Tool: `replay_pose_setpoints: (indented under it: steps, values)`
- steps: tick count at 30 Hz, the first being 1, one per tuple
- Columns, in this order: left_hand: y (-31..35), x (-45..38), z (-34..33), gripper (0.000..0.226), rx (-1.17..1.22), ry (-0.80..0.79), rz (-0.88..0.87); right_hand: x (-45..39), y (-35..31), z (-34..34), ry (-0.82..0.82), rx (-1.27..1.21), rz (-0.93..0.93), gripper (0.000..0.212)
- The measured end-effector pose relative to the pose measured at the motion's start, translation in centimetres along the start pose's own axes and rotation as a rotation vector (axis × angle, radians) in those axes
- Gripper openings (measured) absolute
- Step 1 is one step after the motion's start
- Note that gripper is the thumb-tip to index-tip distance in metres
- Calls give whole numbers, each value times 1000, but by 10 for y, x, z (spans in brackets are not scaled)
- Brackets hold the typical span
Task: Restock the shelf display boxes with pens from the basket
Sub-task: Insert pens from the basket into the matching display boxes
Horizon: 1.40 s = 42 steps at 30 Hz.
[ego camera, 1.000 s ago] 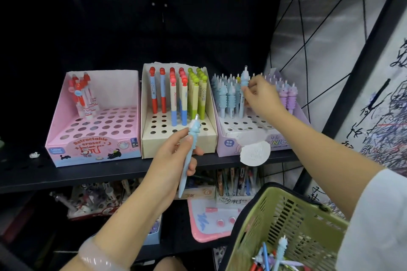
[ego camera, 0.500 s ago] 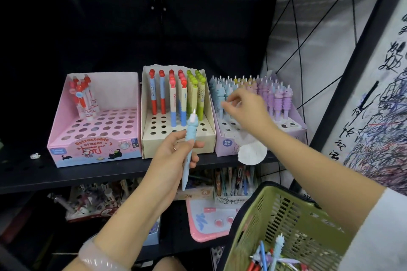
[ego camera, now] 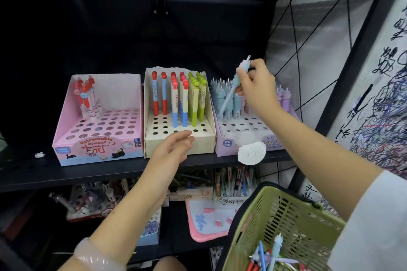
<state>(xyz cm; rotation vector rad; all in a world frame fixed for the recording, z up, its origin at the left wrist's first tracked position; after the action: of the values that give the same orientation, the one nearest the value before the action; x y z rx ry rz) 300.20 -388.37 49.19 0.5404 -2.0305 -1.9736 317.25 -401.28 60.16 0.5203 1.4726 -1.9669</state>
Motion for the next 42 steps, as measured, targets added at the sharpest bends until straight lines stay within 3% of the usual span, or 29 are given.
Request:
replay_pose_setpoints:
  steps: [3, 9, 13, 17, 20, 24, 27, 32, 35, 38, 42]
  values:
    - [-1, 1, 2, 24, -3, 10, 1, -3, 15, -9, -90, 160, -14, 15]
    - [-5, 1, 8, 24, -6, 32, 6, -2, 19, -17, -194, 253, 22, 13]
    - [-8, 2, 8, 24, -1, 30, -2, 8, 31, -30, -352, 370, -53, 36]
    - [-12, 6, 2, 24, 4, -8, -11, 20, 39, -36, -455, 440, -121, 43]
    - [-18, 9, -5, 23, 5, -40, -2, 31, 37, -24, -443, 415, -123, 41]
    - [-40, 18, -26, 24, 5, -122, 31, 62, 30, 12, -307, 264, -44, 19]
    - [-71, 30, -47, 25, -52, -171, 60, 117, 45, 30, -383, 199, -75, 14]
    - [-110, 42, -74, 33, -216, -240, 18, 237, 136, 42, -617, 431, -401, 29]
    - [-122, 46, -87, 36, -320, -287, -3, 302, 205, 50, -572, 476, -835, 12]
    - [-134, 50, -96, 32, -429, -345, -10, 345, 246, 41, -449, 330, -1206, 39]
    - [-141, 54, -102, 33, -405, -365, -43, 356, 263, 15, -420, 245, -1249, 47]
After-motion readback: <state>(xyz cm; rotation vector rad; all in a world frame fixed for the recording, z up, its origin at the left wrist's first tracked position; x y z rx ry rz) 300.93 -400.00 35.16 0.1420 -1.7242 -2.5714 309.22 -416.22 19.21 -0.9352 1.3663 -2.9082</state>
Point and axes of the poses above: each hand's wrist, its own x-axis away from the middle knuckle, its own z-axis out of the back of the hand, y = z × x, the point moved 4 cm from there along -x, towards the middle knuckle, and after that the axes turned 2 degrees about z, right-handed, at the moved point
